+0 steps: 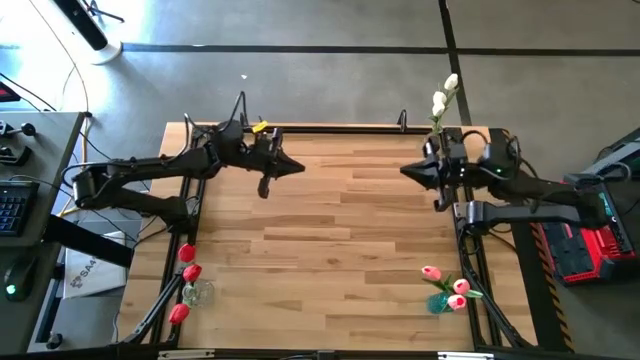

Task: Sort flowers into vase by color
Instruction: Return to Home Position

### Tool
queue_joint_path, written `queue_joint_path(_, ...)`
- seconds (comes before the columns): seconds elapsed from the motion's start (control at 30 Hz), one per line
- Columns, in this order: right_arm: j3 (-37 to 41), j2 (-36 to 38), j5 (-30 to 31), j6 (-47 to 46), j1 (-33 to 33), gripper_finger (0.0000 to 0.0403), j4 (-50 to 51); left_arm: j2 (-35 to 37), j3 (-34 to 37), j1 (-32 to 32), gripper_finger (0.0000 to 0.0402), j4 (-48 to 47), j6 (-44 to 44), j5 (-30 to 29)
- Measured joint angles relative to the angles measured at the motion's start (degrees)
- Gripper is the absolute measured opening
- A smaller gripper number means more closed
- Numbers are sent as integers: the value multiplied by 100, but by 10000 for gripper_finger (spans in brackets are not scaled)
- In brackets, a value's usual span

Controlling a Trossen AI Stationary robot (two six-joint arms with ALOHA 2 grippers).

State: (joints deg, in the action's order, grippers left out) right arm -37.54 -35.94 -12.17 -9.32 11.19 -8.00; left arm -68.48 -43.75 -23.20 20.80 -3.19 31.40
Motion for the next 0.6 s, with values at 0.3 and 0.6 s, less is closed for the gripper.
queue_joint_path(0.3, 262, 468, 101, -598, 57, 0, 1018, 390, 44, 40, 0, -1025, -367, 6)
queue_joint_path(0.6, 1899, 852, 354, -1322, -425, 0, -789, 555, 2066, 609, 0, 1846, 1172, -905)
